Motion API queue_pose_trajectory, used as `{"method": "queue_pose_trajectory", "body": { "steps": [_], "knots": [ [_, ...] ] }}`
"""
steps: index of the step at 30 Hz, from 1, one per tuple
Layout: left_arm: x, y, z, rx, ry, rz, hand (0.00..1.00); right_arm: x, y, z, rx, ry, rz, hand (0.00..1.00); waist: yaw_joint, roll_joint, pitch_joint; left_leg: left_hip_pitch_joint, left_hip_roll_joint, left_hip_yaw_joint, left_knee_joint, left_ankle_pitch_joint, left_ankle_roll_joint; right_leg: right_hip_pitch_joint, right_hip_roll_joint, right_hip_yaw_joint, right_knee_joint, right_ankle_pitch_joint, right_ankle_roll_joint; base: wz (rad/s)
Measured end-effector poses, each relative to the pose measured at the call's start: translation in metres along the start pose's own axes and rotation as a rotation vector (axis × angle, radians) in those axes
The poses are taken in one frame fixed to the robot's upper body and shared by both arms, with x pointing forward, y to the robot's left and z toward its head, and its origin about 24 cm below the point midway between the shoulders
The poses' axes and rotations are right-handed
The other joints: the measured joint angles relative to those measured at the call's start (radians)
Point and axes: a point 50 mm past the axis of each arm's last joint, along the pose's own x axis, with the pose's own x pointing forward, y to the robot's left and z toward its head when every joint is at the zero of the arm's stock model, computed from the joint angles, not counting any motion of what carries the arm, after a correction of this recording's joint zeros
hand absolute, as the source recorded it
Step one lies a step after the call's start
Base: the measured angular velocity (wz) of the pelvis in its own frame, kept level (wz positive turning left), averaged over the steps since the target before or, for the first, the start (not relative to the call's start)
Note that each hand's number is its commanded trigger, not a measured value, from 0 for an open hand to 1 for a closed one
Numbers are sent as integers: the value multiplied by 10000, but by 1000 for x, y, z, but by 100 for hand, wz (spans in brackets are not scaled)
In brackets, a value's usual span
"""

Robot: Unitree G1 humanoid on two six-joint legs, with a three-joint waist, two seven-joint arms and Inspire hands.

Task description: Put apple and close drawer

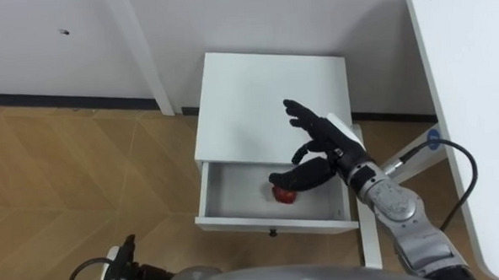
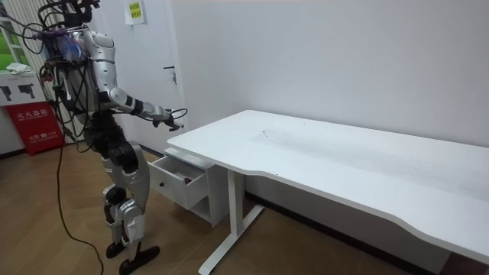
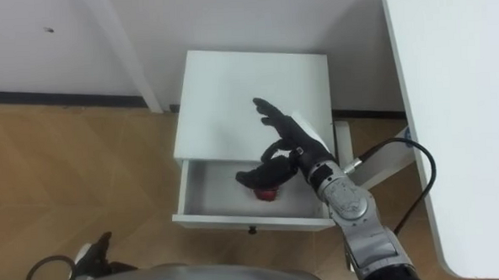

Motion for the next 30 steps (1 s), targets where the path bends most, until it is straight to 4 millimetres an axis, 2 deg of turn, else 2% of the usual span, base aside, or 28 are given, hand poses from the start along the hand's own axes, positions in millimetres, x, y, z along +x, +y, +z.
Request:
{"method": "queue_pose_trajectory", "body": {
  "steps": [5,10,15,17,20,22,23,24,25,26,27,28,29,30],
  "knots": [
    [0,0,0,-2,0,-32,0,0,0,0,2,8,1,0,-1,14,15,15,0,0,-2,0,0,12,0,2,-6,0,0,0],
    [0,0,0,-78,2,-28,0,-2,4,-16,204,661,111,0,19,12,51,2,-2,0,-1,0,0,12,-2,-9,-5,0,0,0],
    [-1,-1,-1,-160,23,-29,0,-3,2,-17,219,729,-8,0,-47,45,62,-48,1,7,2,-2,2,8,-2,-26,-3,0,0,0],
    [-2,-2,-6,-210,150,-31,0,-5,0,-22,252,904,-121,0,-101,47,58,-56,-3,20,15,-10,12,17,-12,-65,0,-1,1,5],
    [-4,-1,-12,-391,303,31,0,-9,-3,-37,459,1573,-447,0,-310,82,66,-230,1,20,361,-119,69,10,-56,-358,119,-26,41,19],
    [-4,-2,-13,-442,351,14,0,-17,-11,-58,748,2472,-1124,0,-596,191,116,-437,25,44,934,-358,166,-99,-132,-577,654,-187,174,30],
    [-4,-2,-14,-440,383,-3,0,-21,-13,-65,863,2775,-1316,0,-641,221,95,-505,15,84,1059,-446,194,-248,-187,-586,980,-318,222,23],
    [-3,-2,-13,-468,451,-44,0,-28,-17,-77,1013,3329,-1772,0,-627,239,77,-555,-101,191,1242,-610,273,-714,-390,-555,2114,-669,358,0],
    [-4,-3,-16,-439,577,-131,0,-35,-21,-86,1118,3808,-2151,0,-670,272,56,-576,-139,305,1428,-717,382,-1376,-661,-560,3610,-818,455,-4],
    [-4,-2,-18,-374,671,-170,0,-39,-22,-91,1202,4030,-2334,0,-740,287,45,-577,-157,327,1537,-782,439,-1721,-803,-566,4442,-804,479,6],
    [-5,1,-23,-209,827,-175,0,-48,-23,-102,1438,4503,-2693,0,-822,230,18,-597,-343,439,1851,-914,561,-2352,-1124,-559,5884,-644,700,24],
    [-5,4,-24,26,854,-139,0,-63,-24,-119,1967,5202,-3134,0,-984,181,-43,-611,-443,650,2155,-1108,695,-2936,-1426,-534,7162,-187,793,30],
    [-4,5,-25,163,887,-138,0,-70,-25,-127,2177,5621,-3308,0,-1040,257,-56,-625,-424,649,2286,-1149,762,-3240,-1552,-514,7742,201,768,27],
    [-3,5,-23,329,928,-190,0,-88,-29,-143,2455,6490,-3748,0,-1062,414,-48,-687,-371,650,2575,-1261,936,-3964,-1712,-493,8733,1429,813,0]
  ]
}}
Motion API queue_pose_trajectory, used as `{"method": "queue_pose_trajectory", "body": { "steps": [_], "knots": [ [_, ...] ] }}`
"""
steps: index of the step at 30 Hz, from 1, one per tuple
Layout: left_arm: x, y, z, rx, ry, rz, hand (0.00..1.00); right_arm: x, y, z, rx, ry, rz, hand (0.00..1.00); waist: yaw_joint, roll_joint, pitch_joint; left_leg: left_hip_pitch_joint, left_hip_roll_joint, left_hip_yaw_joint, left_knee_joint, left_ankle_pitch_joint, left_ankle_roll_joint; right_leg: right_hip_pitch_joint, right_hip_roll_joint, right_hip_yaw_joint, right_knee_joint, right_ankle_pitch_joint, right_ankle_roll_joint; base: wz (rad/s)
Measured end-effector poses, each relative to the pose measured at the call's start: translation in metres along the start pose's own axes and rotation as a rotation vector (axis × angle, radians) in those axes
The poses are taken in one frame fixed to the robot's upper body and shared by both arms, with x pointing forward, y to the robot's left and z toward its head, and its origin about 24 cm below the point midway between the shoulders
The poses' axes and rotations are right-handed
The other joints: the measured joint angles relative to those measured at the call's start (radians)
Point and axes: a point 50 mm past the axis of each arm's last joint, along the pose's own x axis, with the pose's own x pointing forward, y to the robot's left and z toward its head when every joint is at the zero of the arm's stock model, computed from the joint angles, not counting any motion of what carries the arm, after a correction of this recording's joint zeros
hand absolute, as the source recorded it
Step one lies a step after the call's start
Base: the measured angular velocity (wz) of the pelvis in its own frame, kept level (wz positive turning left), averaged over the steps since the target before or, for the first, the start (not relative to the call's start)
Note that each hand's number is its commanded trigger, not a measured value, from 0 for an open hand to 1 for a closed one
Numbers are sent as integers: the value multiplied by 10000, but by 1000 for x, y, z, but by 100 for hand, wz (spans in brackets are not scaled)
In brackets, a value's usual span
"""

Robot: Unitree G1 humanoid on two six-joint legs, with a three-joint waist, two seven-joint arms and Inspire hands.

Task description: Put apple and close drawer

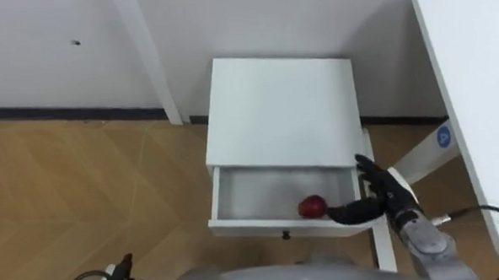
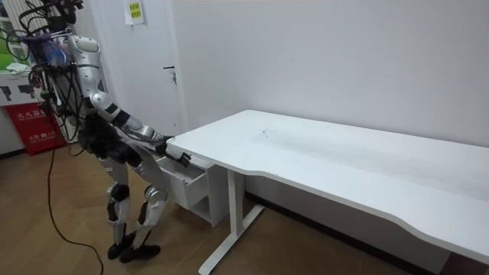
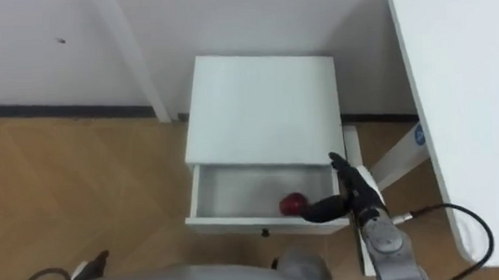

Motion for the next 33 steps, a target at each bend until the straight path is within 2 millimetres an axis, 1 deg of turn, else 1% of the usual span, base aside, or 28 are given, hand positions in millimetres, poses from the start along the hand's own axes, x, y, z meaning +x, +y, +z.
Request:
{"method": "queue_pose_trajectory", "body": {
  "steps": [1,2,3,4,5,6,7,8,10,11,12,15,17,18,19,20,21,22,23,24,25,26,27,28,29,30,31,33],
  "knots": [
    [0,1,0,62,12,-24,0,-3,-13,-20,259,867,-457,0,43,328,-66,-103,147,77,193,-67,124,-832,-63,117,861,1505,80,-22],
    [0,4,-1,127,29,18,0,-4,-17,-26,340,1172,-621,0,62,348,-46,-175,172,200,263,-96,199,-1380,-66,297,1527,1881,89,-57],
    [1,12,-2,41,212,235,0,-7,-20,-38,360,1727,-809,0,55,393,19,-393,235,440,559,-170,324,-2714,-2,536,3775,1129,46,-56],
    [2,17,-4,-1,420,392,0,-13,-20,-57,499,2516,-862,0,23,480,42,-592,345,446,820,-214,395,-3965,57,460,5903,298,-107,-41],
    [2,18,-5,-19,541,428,0,-16,-19,-65,621,2896,-873,0,-31,481,56,-664,418,444,902,-227,416,-4516,82,355,6715,-39,-146,-14],
    [3,20,-5,-37,703,450,0,-26,-14,-84,660,3750,-791,0,-87,611,104,-689,526,425,1009,-268,477,-5533,96,96,7928,-551,-114,0],
    [3,19,-4,14,864,403,0,-35,-8,-99,666,4447,-652,0,-167,745,174,-697,694,388,1222,-347,488,-6366,101,-178,8660,-925,-104,0],
    [3,18,-6,43,1021,370,0,-40,-4,-106,696,4748,-569,0,-224,741,210,-687,773,380,1339,-403,506,-6750,96,-258,8948,-1083,-93,0],
    [1,15,-14,83,1507,285,0,-50,5,-120,954,5441,-440,0,-348,872,207,-665,963,304,1775,-720,526,-7643,85,-320,9266,-1289,-96,4],
    [1,14,-16,90,1605,264,0,-51,6,-121,918,5508,-433,0,-377,902,212,-682,981,257,1884,-804,570,-7771,62,-307,9268,-1288,-99,10],
    [0,11,-20,78,1795,210,0,-51,5,-121,958,5522,-542,0,-499,938,208,-675,985,198,2007,-847,604,-7866,-97,-262,9267,-1288,-99,13],
    [-4,10,-31,81,2082,286,0,-49,3,-118,1538,5449,-1008,0,-549,958,197,-724,957,162,2193,-861,589,-7525,-205,174,9075,-1256,-53,9],
    [-7,9,-39,57,2305,266,0,-48,2,-117,1889,5463,-1244,0,-643,1007,169,-692,885,146,2091,-887,208,-6751,-319,260,8562,-1238,-66,3],
    [-10,5,-47,-9,2526,206,0,-46,2,-116,2012,5578,-1316,0,-696,946,169,-431,648,166,1617,-717,-549,-5953,-423,283,7969,-1201,-137,0],
    [-14,1,-57,-82,2787,153,0,-44,4,-114,2141,5682,-1282,0,-746,554,0,-261,407,92,1623,-692,-1591,-5208,-791,484,7280,-1160,-89,17],
    [-13,5,-56,-50,2717,256,0,-45,8,-115,2157,5731,-1182,0,-799,473,49,-543,609,-209,2376,-780,-824,-4905,-959,585,7117,-1166,110,47],
    [-8,16,-42,42,2162,543,0,-46,12,-116,2174,5918,-1092,0,-775,619,140,-1182,1147,-683,3501,-1779,-812,-4546,-895,974,6865,-1187,305,35],
    [-8,17,-43,24,2168,593,0,-45,13,-116,2158,6092,-1074,0,-533,528,159,-1341,905,-697,3916,-2035,-794,-3705,-829,1238,5868,-1185,348,13],
    [-9,16,-46,10,2251,542,0,-44,13,-114,2203,6048,-1059,0,-537,432,177,-1246,858,-659,3867,-2060,-826,-3048,-854,1144,5166,-1194,373,0],
    [-9,14,-46,27,2240,485,0,-44,14,-114,2228,6050,-1038,0,-560,329,226,-1033,683,-693,3497,-1972,-802,-1726,-901,830,3562,-1263,489,15],
    [-9,13,-44,73,2131,510,0,-43,13,-114,2104,6102,-1011,0,-541,254,212,-863,498,-663,2994,-1723,-722,-576,-790,573,1824,-1373,587,17],
    [-9,14,-43,93,2096,580,0,-43,13,-114,2053,6102,-995,0,-520,211,198,-767,397,-658,2717,-1582,-620,-32,-681,498,954,-1480,684,0],
    [-9,14,-44,77,2117,761,0,-42,13,-112,1983,6078,-965,0,-478,81,172,-559,222,-611,2120,-1302,-510,894,-466,387,-735,-1769,802,-20],
    [-10,16,-47,-59,2197,1005,0,-41,14,-111,1975,6056,-941,0,-265,-115,96,-414,168,-367,1567,-1034,-363,1585,-178,493,-2180,-2110,751,-35],
    [-10,17,-44,-162,2108,1141,0,-40,14,-109,1976,6022,-953,0,-119,-192,77,-337,151,-268,1360,-955,-313,1865,-39,510,-2842,-2280,711,-52],
    [-9,18,-43,-288,2055,1251,0,-36,12,-104,1852,5871,-1029,0,43,-231,38,-302,198,-149,1135,-881,-248,2448,163,498,-4237,-2673,605,-45],
    [-10,18,-45,-333,2115,1266,0,-29,11,-96,1763,5626,-1113,0,89,-304,37,-316,294,-121,1009,-851,-271,2990,376,451,-5309,-2783,548,-32],
    [-9,17,-43,-339,2052,1252,0,-21,9,-84,1896,5286,-1228,0,52,-468,93,-202,380,-142,755,-707,-403,3388,603,287,-6194,-2774,507,-13]
  ]
}}
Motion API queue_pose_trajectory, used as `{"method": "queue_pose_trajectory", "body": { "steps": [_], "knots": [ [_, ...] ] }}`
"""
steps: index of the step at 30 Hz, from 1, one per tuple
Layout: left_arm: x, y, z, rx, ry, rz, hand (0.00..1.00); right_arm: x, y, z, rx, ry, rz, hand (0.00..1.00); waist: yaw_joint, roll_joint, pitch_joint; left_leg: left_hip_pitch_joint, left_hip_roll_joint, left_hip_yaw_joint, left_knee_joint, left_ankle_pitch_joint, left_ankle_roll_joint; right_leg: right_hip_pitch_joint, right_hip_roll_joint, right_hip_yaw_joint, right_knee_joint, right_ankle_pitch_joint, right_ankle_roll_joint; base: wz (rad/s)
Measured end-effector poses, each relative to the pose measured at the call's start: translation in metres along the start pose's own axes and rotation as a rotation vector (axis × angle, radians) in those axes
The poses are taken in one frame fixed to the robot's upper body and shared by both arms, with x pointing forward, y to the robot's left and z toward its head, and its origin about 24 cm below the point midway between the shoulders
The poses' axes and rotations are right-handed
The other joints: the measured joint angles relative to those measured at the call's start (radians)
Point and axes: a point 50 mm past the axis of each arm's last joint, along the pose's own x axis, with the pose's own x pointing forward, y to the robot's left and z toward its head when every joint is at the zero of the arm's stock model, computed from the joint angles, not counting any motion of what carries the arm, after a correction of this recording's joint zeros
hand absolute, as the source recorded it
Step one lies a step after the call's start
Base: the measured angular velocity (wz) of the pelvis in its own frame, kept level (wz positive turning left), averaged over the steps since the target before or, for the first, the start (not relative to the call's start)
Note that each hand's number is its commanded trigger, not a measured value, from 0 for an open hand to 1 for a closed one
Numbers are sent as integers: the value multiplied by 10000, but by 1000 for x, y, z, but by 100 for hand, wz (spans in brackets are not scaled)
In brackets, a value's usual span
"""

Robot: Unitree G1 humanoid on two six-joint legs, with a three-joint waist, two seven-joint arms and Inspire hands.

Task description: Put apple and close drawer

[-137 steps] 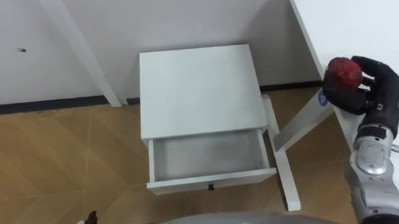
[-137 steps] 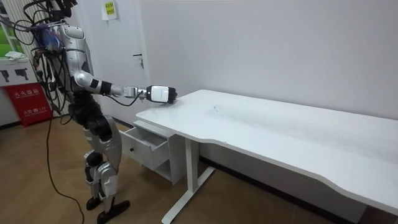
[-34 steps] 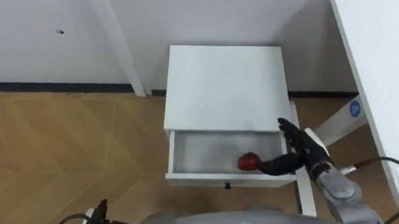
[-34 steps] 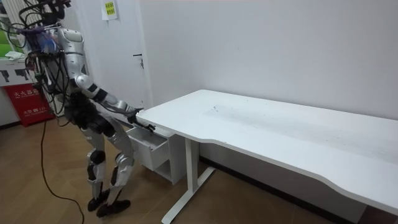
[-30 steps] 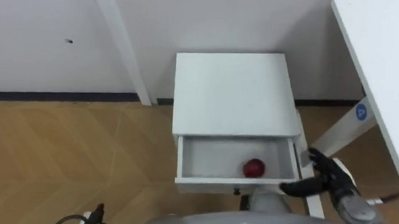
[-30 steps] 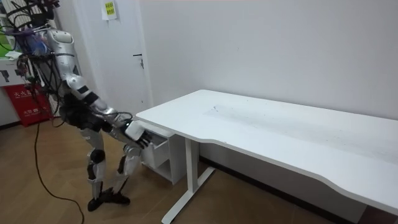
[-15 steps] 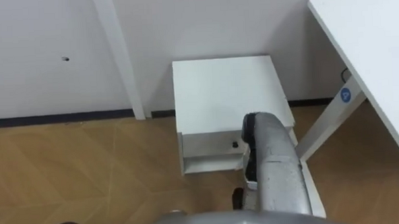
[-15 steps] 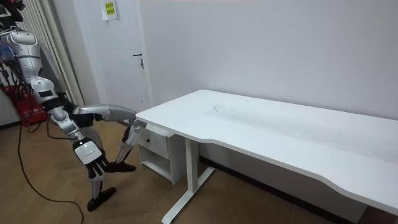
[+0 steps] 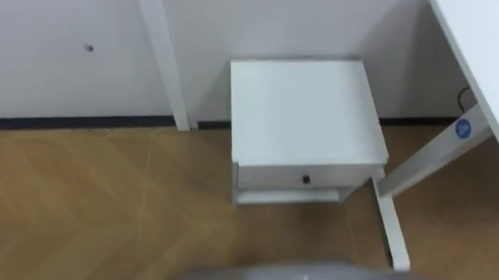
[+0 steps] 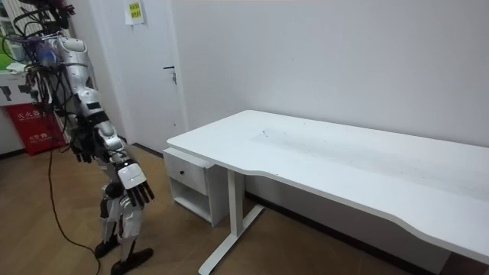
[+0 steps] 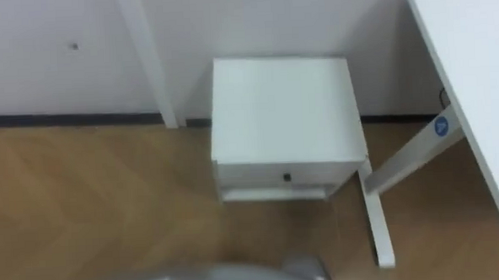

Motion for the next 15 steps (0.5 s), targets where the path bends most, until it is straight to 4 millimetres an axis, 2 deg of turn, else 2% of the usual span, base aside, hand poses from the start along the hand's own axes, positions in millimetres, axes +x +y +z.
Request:
{"method": "queue_pose_trajectory", "body": {
  "steps": [1,5,7,8,9,10,11,12,13,14,15],
  "knots": [
    [0,-2,0,-21,-34,-38,0,0,2,9,25,-284,-2,0,3,-78,-40,148,84,-24,-238,47,-83,174,135,-33,-436,66,-99,-12],
    [-1,-5,6,-85,-316,-94,0,0,7,24,127,-1048,115,0,10,-200,-38,567,310,-136,-942,252,-427,623,525,-75,-1320,334,-411,-2],
    [0,-4,7,27,-340,-42,0,0,9,26,246,-1183,179,0,2,-166,-40,808,399,-572,-1352,461,-623,746,730,-83,-1463,532,-660,0],
    [0,-3,6,30,-322,-20,0,0,10,24,264,-1138,199,0,10,-157,-38,905,424,-686,-1438,534,-653,744,759,-100,-1384,563,-709,-10],
    [-1,-4,4,55,-255,2,0,-1,12,21,319,-1034,253,0,18,-91,-2,1209,487,-1157,-1715,707,-657,535,796,-312,-700,571,-728,-40],
    [-1,-5,3,97,-234,26,0,-1,15,21,338,-1079,348,0,54,160,45,1521,841,-1960,-2071,748,-665,-112,1300,-295,-519,276,-1035,-61],
    [-1,-3,2,-4,-163,94,0,-1,19,25,287,-1204,455,0,81,305,17,1505,993,-2036,-2081,728,-702,-427,1491,-197,-1047,413,-1332,-85],
    [-1,-1,-4,-134,100,199,0,-2,24,30,154,-1447,625,0,9,244,126,1286,1126,-1867,-1792,641,-1077,-891,1596,-462,-1809,1961,-1639,-22],
    [0,0,-1,-87,60,185,0,-2,22,19,2,-1141,564,0,-241,248,66,1171,1148,-1772,-1801,668,-1418,-696,1570,-708,-1823,2065,-1643,14],
    [1,-1,2,9,-74,156,0,-1,20,11,-71,-833,527,0,-289,221,74,1127,1106,-1670,-1927,670,-1421,-605,1526,-621,-1883,2065,-1643,64],
    [1,-2,5,75,-263,63,0,-1,16,-1,-244,-276,500,0,-317,155,115,1009,1088,-1312,-2306,745,-1387,-425,1458,-437,-2014,2065,-1642,33]
  ]
}}
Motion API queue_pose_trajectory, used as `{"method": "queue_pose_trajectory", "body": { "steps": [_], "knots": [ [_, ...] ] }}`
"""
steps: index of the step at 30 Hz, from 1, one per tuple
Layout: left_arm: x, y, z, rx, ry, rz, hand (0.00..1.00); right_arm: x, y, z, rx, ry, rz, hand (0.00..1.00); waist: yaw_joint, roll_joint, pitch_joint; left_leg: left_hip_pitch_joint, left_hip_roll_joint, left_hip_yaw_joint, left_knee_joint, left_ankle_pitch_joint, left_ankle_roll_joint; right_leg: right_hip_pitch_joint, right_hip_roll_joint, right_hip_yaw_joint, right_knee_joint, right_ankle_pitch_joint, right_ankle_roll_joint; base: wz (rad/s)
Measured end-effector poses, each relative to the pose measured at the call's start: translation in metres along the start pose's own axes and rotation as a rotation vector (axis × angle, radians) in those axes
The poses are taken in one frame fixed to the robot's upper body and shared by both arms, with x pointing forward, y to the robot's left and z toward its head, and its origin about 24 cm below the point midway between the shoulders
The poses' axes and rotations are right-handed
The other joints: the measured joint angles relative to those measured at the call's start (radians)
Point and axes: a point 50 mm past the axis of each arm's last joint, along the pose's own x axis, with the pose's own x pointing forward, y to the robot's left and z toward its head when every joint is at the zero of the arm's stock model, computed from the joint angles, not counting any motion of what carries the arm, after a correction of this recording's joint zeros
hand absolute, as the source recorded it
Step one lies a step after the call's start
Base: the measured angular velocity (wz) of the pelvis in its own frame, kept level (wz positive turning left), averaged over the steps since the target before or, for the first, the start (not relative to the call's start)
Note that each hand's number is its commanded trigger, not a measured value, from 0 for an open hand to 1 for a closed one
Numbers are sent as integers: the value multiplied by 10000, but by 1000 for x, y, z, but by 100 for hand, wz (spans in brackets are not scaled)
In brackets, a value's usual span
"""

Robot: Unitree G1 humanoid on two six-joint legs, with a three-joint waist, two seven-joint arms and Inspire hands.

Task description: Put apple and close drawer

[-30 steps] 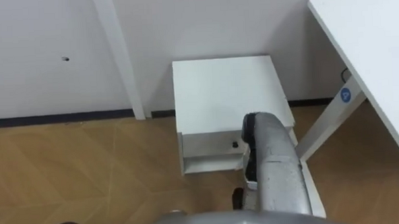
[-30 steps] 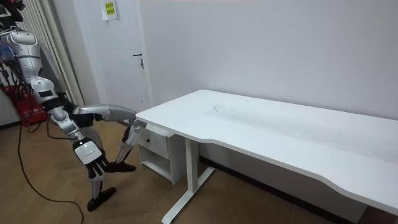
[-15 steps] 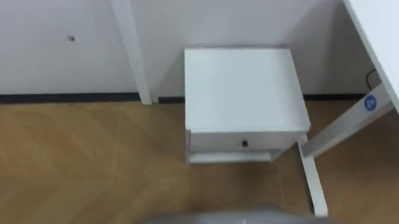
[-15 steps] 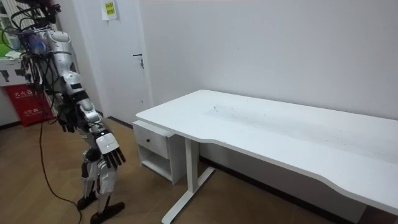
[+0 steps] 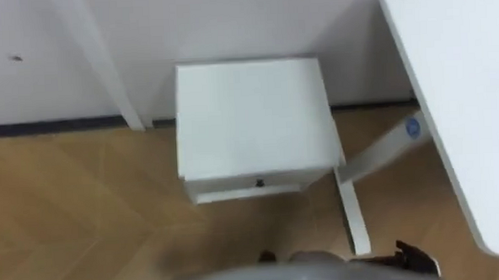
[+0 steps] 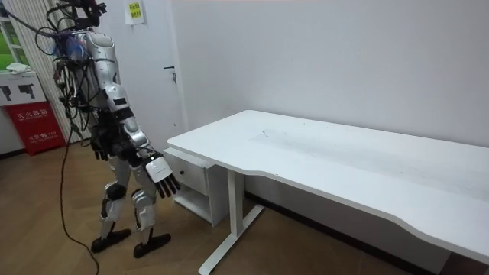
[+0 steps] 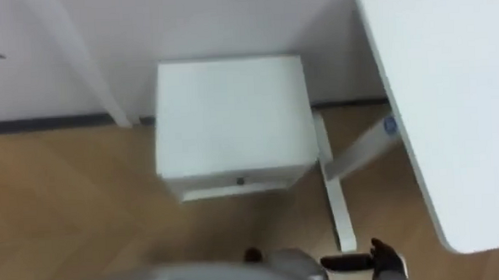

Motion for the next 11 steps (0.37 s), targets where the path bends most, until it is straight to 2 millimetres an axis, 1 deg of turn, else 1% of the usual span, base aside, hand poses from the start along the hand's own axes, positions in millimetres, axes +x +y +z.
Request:
{"method": "queue_pose_trajectory", "body": {
  "steps": [1,2,3,4,6,8,9,10,11],
  "knots": [
    [0,-2,0,55,24,-94,0,0,-2,-7,-187,325,21,0,43,53,-26,-165,54,329,-443,348,-76,103,3,65,-92,-5,8,15],
    [-1,-4,-1,36,65,-138,0,0,-3,-9,-275,420,43,0,57,31,-13,-263,47,411,-549,774,46,109,21,20,-92,-24,36,-27],
    [-2,-7,-7,40,325,-237,0,-1,-1,-11,-434,575,170,0,242,55,-111,-157,2,540,-513,866,17,257,-17,-27,-230,-58,63,-27],
    [-3,-12,-8,29,423,-372,0,-1,0,-11,-538,596,267,0,241,69,-116,-54,-42,506,-516,856,29,415,-28,-61,-399,-62,70,-18],
    [-4,-16,-5,-14,333,-498,0,0,2,-8,-727,614,462,0,275,41,-105,-1,-159,520,-500,855,42,500,-75,-136,-429,-82,97,11],
    [-4,-18,-4,-23,343,-620,0,0,3,-7,-889,622,527,0,286,8,-111,16,-206,527,-489,856,81,560,-139,-163,-393,-206,123,15],
    [-4,-18,-4,-15,354,-712,0,0,4,-7,-934,648,594,0,286,-7,-109,64,-230,514,-485,854,104,604,-182,-179,-338,-333,169,19],
    [-4,-19,-5,-23,368,-775,0,0,4,-6,-942,651,618,0,326,-5,-146,125,-255,473,-483,843,129,639,-194,-177,-330,-416,298,17],
    [-4,-20,-4,-28,360,-794,0,0,4,-6,-941,648,644,0,337,-3,-152,141,-271,443,-485,837,139,647,-203,-180,-320,-419,306,9]
  ]
}}
